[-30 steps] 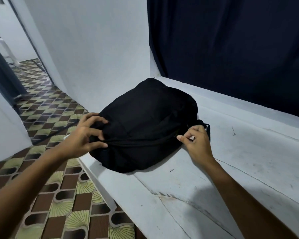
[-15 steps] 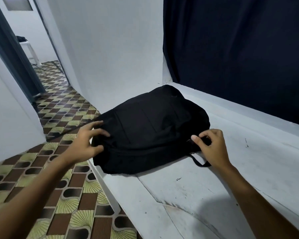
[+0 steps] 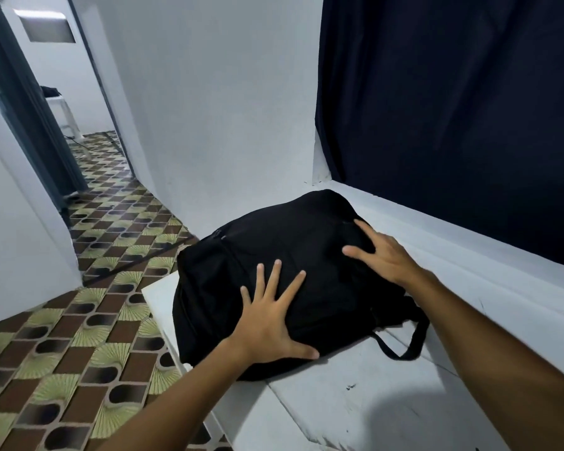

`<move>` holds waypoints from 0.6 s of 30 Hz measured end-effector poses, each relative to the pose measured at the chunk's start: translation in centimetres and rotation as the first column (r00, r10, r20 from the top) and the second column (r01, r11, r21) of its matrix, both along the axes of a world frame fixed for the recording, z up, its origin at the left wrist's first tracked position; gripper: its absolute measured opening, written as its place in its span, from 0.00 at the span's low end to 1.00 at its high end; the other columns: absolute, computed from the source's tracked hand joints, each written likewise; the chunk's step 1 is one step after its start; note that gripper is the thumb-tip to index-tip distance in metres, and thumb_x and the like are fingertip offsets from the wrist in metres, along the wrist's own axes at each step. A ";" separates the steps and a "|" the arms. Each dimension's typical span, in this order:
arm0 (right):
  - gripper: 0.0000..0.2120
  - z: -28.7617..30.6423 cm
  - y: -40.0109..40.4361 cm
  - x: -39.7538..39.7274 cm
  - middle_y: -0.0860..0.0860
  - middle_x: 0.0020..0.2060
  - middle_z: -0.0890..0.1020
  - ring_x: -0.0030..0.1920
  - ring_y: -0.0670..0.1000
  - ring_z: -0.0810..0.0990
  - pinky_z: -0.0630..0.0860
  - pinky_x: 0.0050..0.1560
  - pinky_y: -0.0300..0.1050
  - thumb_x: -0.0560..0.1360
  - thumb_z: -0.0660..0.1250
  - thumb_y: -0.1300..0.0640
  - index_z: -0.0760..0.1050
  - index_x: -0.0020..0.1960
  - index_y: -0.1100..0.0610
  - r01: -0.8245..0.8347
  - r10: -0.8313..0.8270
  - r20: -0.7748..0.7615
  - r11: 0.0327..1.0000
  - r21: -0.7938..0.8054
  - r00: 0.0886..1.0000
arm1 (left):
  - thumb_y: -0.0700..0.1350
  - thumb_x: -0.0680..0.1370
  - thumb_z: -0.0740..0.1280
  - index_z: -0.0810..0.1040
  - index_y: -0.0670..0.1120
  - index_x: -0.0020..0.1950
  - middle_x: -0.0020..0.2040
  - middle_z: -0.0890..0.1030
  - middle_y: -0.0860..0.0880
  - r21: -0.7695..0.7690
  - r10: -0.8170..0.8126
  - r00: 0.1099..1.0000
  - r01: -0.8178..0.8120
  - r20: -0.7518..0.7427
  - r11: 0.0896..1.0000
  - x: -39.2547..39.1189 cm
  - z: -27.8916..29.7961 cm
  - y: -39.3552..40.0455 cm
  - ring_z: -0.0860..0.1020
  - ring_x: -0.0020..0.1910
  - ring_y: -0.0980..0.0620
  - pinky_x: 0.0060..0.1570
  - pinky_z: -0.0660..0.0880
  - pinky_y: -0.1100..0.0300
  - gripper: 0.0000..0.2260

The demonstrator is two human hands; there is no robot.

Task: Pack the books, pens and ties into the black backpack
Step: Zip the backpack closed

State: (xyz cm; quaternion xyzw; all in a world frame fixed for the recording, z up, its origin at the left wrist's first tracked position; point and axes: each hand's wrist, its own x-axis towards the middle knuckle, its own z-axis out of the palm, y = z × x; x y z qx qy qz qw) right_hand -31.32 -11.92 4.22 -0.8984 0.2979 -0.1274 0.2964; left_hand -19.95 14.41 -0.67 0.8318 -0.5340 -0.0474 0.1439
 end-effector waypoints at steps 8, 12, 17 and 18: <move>0.42 -0.4 2.8 -1.8 0.53 0.49 0.81 0.55 0.57 0.78 0.74 0.55 0.51 0.67 0.47 0.24 0.61 0.75 0.46 0.114 -0.127 -0.009 0.921 -0.373 0.992 | 0.74 0.58 0.72 0.36 0.67 0.76 0.77 0.30 0.55 0.075 -0.244 0.970 0.242 0.017 0.967 6.2 1.4 0.0 0.29 0.75 0.45 0.71 0.41 0.33 0.59; 0.47 0.6 6.8 -3.0 0.53 0.40 0.83 0.46 0.57 0.81 0.74 0.49 0.49 0.66 0.40 0.21 0.64 0.72 0.50 0.092 -0.188 -0.101 0.796 -0.598 0.977 | 0.78 0.55 0.68 0.41 0.72 0.73 0.80 0.47 0.49 0.051 -0.242 0.957 0.237 0.162 0.970 13.5 2.6 1.1 0.44 0.79 0.41 0.71 0.49 0.35 0.54; 0.39 3.2 10.6 -2.8 0.47 0.36 0.82 0.43 0.51 0.81 0.76 0.49 0.47 0.65 0.44 0.22 0.79 0.54 0.47 -0.052 -0.004 -0.108 0.858 -0.510 0.994 | 0.53 0.66 0.75 0.54 0.51 0.80 0.73 0.66 0.38 -0.295 0.322 0.938 -0.345 -0.124 0.891 16.8 3.0 0.7 0.63 0.71 0.37 0.69 0.62 0.41 0.47; 0.35 3.8 10.1 -2.2 0.46 0.36 0.82 0.43 0.50 0.81 0.76 0.49 0.48 0.66 0.47 0.24 0.80 0.50 0.48 -0.001 0.002 0.002 0.883 -0.470 1.000 | 0.49 0.69 0.72 0.57 0.47 0.79 0.71 0.68 0.37 -0.375 0.334 0.894 -0.432 -0.300 0.820 15.8 3.2 -0.2 0.65 0.69 0.37 0.69 0.63 0.44 0.41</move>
